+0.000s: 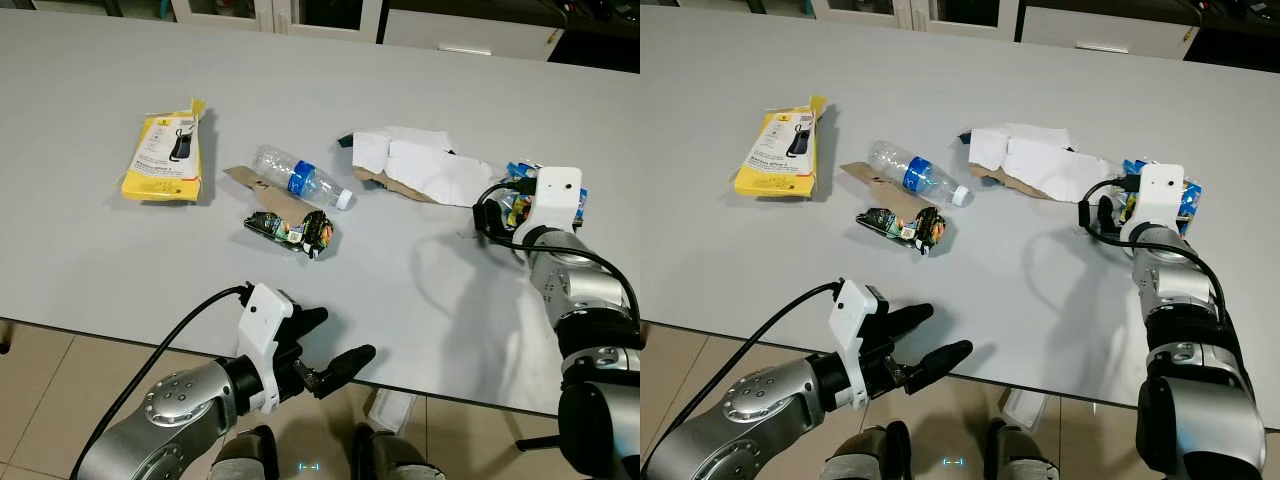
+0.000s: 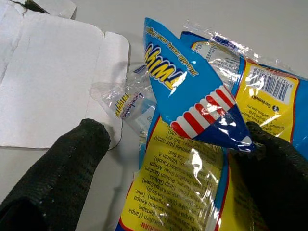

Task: Picking trash to rubbish bin

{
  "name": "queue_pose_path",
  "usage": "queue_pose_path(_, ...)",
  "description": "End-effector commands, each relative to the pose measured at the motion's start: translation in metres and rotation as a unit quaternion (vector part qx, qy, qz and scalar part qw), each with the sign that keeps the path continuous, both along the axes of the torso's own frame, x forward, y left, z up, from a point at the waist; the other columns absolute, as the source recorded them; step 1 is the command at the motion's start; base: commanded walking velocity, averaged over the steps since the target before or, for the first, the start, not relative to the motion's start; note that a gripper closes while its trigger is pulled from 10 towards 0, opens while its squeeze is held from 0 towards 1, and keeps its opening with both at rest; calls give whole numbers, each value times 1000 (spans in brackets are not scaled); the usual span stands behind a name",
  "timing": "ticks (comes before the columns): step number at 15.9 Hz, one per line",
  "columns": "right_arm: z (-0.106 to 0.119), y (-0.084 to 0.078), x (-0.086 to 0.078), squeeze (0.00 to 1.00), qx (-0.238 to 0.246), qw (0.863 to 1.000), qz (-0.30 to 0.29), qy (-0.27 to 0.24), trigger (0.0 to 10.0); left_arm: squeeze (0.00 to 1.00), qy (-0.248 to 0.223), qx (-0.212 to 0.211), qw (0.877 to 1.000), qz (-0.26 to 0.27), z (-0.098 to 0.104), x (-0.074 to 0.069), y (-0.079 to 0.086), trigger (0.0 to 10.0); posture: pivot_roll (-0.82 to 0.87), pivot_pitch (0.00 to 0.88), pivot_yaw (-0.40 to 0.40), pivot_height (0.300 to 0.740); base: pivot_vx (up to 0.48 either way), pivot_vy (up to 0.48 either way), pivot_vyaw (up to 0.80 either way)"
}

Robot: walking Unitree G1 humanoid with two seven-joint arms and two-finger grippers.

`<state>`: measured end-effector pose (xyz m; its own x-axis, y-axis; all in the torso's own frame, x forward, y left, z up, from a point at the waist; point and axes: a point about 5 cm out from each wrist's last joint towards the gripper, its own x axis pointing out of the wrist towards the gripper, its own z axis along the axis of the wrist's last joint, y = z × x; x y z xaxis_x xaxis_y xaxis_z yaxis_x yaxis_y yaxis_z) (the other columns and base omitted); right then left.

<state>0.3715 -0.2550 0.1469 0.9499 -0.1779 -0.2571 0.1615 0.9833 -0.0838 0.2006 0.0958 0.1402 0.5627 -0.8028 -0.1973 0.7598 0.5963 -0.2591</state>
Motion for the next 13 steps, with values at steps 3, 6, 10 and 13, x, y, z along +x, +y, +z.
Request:
queue_pose_path(3, -36, 11, -11, 1000, 33, 996, 25, 79, 0, 0, -1, -7, 1000, -13, 4, -3, -3, 10000, -21, 224, 12, 740, 0, 0, 0)
queue_pose_path(6, -35, 12, -11, 1000, 36, 996, 28, 77, 0, 0, -1, -8, 1000, -11, 3, -3, -3, 10000, -21, 224, 12, 740, 0, 0, 0)
queue_pose_path(10, -32, 14, -10, 1000, 46, 997, 31, 62, 0, 0, -1, -9, 1000, -8, 2, -2, -1, 10000, -20, 215, 8, 740, 0, 0, 0)
queue_pose_path(13, -17, 16, -5, 1000, 56, 998, 28, -6, 0, 0, -3, -7, 1000, -2, 2, -1, 1, 10000, -22, 212, 6, 740, 0, 0, 0)
